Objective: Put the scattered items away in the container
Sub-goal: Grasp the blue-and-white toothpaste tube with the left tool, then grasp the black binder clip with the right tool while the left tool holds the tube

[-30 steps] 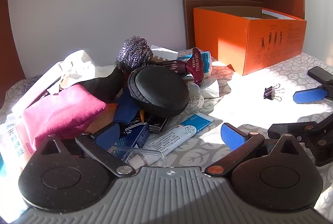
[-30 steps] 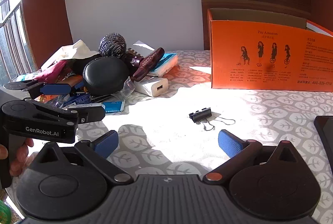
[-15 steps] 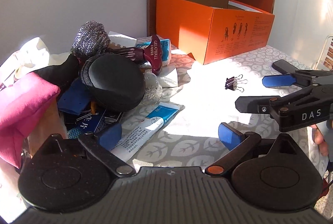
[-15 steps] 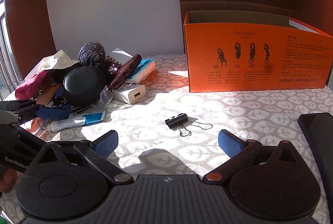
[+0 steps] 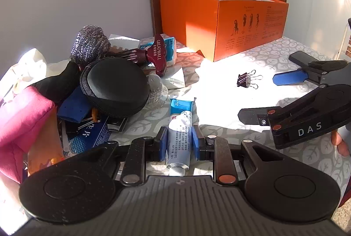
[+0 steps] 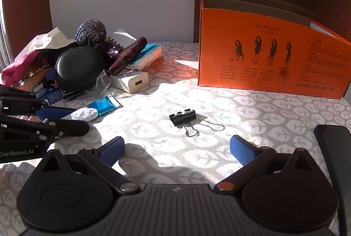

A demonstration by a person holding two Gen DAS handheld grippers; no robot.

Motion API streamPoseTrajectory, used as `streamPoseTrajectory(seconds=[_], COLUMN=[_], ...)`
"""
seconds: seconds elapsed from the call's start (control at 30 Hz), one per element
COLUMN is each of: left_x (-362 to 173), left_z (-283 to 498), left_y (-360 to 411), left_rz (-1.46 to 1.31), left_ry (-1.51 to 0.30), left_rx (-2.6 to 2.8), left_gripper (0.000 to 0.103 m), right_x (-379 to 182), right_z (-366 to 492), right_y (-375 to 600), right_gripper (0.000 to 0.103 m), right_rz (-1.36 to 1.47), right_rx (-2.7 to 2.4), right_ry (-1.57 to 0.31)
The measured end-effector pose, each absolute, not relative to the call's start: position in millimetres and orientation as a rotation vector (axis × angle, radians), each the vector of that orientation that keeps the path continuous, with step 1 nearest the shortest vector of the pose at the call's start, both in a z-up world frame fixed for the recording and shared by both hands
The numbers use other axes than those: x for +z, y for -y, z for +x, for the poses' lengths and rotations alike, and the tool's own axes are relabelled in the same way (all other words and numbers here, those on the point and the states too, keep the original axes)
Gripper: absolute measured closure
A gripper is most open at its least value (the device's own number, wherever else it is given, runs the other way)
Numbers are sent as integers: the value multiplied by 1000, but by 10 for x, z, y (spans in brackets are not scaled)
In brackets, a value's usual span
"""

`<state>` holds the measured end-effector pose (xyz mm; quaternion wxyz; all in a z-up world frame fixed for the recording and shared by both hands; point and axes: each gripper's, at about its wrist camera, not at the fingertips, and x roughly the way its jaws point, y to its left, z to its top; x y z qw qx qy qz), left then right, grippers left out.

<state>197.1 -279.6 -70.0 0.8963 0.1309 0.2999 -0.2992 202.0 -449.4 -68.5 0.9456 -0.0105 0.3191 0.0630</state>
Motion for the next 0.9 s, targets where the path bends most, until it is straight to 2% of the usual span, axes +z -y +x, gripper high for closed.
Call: streamPoseTrajectory(seconds=[0.63, 0.8, 0.87, 0.9], left_x=[-745, -746, -745, -744], left_z=[2089, 2043, 2041, 2042], left_y=[2854, 2903, 2908, 2902], left_rz=[245, 274, 262, 257], left_ry=[-603, -590, -595, -597], left_rx=[-490, -480, -481, -484], left_gripper=[78, 78, 78, 78], right_x=[-703, -670, -651, -646], right_z=[2051, 2099, 2159, 2192], right_y=[4517, 4529, 4526, 4523], right_gripper=[0, 0, 3, 9], right_rz=[-21, -66, -101, -119], right_rx=[151, 153, 166, 181], right_ry=[-690, -637, -612, -611])
